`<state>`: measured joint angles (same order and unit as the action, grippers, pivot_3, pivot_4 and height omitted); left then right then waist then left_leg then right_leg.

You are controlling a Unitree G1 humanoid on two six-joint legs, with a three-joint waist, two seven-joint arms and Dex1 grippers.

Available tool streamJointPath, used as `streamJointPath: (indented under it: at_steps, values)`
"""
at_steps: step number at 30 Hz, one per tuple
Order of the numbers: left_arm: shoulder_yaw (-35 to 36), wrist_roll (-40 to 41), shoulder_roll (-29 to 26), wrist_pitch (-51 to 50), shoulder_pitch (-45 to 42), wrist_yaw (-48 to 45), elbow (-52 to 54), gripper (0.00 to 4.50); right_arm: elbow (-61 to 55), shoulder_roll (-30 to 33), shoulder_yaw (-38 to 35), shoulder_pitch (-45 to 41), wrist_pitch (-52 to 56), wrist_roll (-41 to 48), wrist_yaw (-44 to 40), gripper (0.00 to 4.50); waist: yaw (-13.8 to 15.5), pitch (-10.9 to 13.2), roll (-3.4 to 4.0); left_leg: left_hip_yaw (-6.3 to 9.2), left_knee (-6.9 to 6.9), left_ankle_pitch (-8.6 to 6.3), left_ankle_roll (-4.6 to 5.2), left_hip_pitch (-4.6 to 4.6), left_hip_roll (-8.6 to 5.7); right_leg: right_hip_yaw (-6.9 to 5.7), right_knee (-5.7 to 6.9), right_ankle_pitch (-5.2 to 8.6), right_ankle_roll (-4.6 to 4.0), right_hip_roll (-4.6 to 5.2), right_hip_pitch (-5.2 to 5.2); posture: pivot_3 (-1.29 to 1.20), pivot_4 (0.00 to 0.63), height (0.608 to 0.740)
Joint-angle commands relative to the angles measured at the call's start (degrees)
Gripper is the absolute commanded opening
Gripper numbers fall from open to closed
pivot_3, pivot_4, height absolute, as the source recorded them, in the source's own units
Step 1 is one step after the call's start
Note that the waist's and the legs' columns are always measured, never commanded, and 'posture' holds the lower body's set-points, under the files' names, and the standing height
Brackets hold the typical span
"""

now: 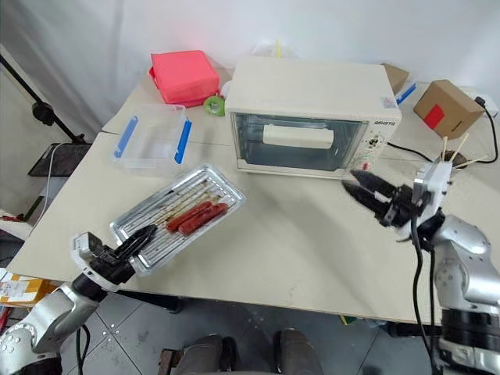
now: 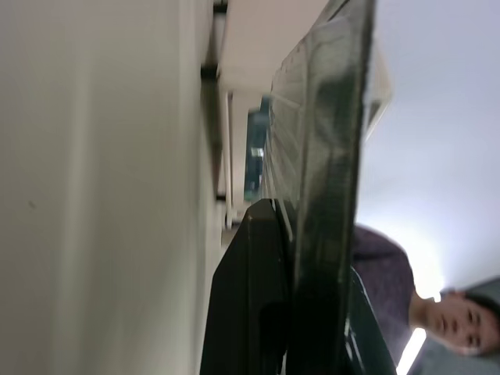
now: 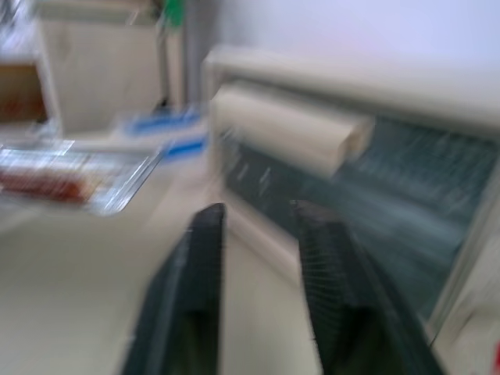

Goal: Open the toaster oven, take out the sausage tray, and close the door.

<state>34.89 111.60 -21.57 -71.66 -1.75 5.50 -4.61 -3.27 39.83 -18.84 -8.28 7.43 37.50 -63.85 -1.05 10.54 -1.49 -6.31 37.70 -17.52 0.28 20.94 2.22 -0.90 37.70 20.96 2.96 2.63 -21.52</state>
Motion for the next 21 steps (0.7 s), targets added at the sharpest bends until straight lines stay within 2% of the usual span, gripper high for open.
streamJointPath:
  at_steps: [1, 3, 5, 6, 9, 14, 21]
  values:
    - [-6.86, 1.40, -2.14, -2.17, -4.82, -0.94, -4.24, 0.00, -7.02, 2.31, -3.69, 6.08, -0.54, 1.20, -2.75, 3.00, 0.66, 0.02, 0.06, 0.01, 0.00, 0.00, 0.00, 0.00, -0.02, -0.01, 0.02, 0.00, 0.00, 0.01, 0.01, 0.00, 0.150, 0.740]
    - [-12.63, 0.73, -3.24, -3.68, -10.28, -1.24, -9.10, 0.00, -10.37, 2.53, -5.74, 12.92, -1.78, 0.93, -4.66, 3.77, 1.20, -0.01, 0.11, 0.11, 0.00, 0.02, -0.02, 0.01, -0.03, -0.07, 0.04, 0.00, 0.00, 0.02, 0.01, 0.00, 0.150, 0.740]
    - [-16.37, -2.07, -2.88, -4.29, -14.80, -2.05, -13.83, 0.00, -11.63, 1.98, -7.56, 17.96, -3.59, 0.15, -5.65, 4.36, 1.45, -0.02, 0.12, 0.23, 0.01, 0.03, -0.02, 0.04, -0.08, -0.13, 0.04, -0.01, 0.01, 0.04, 0.04, 0.00, 0.150, 0.740]
    - [-17.80, -4.15, -2.71, -5.14, -16.89, -3.53, -15.96, 0.00, -12.08, 1.35, -8.48, 19.47, -3.76, 0.22, -4.78, 4.47, 1.58, -0.02, 0.12, 0.26, 0.02, 0.03, -0.02, 0.10, -0.11, -0.14, 0.02, -0.01, 0.02, 0.04, 0.04, 0.00, 0.150, 0.740]
    - [-20.46, -10.07, -1.92, -6.35, -21.99, -7.43, -20.92, 0.00, -13.08, 0.36, -10.41, 22.66, -3.91, 0.55, -2.84, 4.47, 1.28, -0.09, 0.24, 0.23, 0.03, 0.04, -0.01, 0.10, -0.16, -0.12, 0.01, -0.04, 0.06, 0.06, 0.05, 0.00, 0.150, 0.740]
    - [-24.58, -22.43, 0.72, -7.68, -30.68, -15.65, -27.05, 0.00, -13.81, 0.10, -12.43, 27.65, -6.64, -0.80, -3.86, 4.47, 2.56, -0.21, 0.46, 0.34, 0.02, 0.14, -0.04, 0.11, -0.30, -0.16, 0.03, -0.04, 0.08, 0.08, 0.05, 0.00, 0.150, 0.740]
    - [-34.66, -43.84, 5.01, -5.82, -40.03, -29.41, -33.71, 0.00, -13.22, -1.23, -15.48, 33.21, -8.93, -2.09, -2.41, 4.47, 2.82, -0.31, 0.62, 0.45, -0.05, 0.13, -0.04, 0.17, -0.51, -0.16, -0.17, -0.08, 0.24, 0.25, 0.14, 0.00, 0.150, 0.740]
